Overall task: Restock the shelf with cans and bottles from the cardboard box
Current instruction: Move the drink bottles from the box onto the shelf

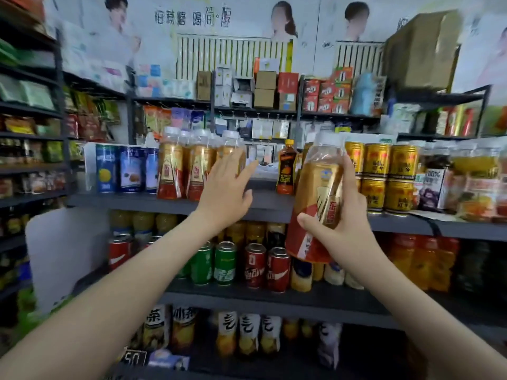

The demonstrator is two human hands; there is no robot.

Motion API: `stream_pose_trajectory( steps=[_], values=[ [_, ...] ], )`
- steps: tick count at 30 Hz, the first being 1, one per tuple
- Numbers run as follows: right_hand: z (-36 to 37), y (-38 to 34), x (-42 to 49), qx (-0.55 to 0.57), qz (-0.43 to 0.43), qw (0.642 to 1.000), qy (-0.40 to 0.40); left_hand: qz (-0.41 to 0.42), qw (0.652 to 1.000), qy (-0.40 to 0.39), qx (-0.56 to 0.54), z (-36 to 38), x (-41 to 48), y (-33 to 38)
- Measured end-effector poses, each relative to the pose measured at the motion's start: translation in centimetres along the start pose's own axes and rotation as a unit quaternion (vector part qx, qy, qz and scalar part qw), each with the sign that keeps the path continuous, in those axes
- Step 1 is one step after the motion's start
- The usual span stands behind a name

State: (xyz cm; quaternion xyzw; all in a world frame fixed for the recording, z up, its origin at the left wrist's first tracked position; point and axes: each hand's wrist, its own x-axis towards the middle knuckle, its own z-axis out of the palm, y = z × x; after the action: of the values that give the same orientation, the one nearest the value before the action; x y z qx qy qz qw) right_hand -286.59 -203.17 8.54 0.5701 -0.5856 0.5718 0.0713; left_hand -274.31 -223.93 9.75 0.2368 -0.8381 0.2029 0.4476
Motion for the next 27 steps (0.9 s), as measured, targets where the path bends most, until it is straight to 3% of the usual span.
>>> stream_pose_trajectory(
  steps=[6,13,16,21,27],
  values=[
    [1.9,3.5,3.8,0.04,-0.004,0.999,0.002,-0.017,0.994,-0.061,0.084,2.0,-0.1,-3.0],
    [6.2,5.5,10.5,0.042,-0.013,0.999,-0.023,0.005,0.991,-0.035,0.132,3.5,2.3,-7.8],
    [8.8,6.8,13.9,0.028,0.006,1.0,-0.011,0.043,0.986,-0.03,0.156,4.1,3.8,-10.5],
    [14.0,9.6,19.4,0.005,0.061,0.998,-0.021,0.18,0.957,0.008,0.228,5.7,5.8,-15.1],
    [18.3,13.2,24.3,-0.069,0.078,0.994,-0.028,0.231,0.953,0.06,0.186,8.5,7.1,-17.5]
  ],
)
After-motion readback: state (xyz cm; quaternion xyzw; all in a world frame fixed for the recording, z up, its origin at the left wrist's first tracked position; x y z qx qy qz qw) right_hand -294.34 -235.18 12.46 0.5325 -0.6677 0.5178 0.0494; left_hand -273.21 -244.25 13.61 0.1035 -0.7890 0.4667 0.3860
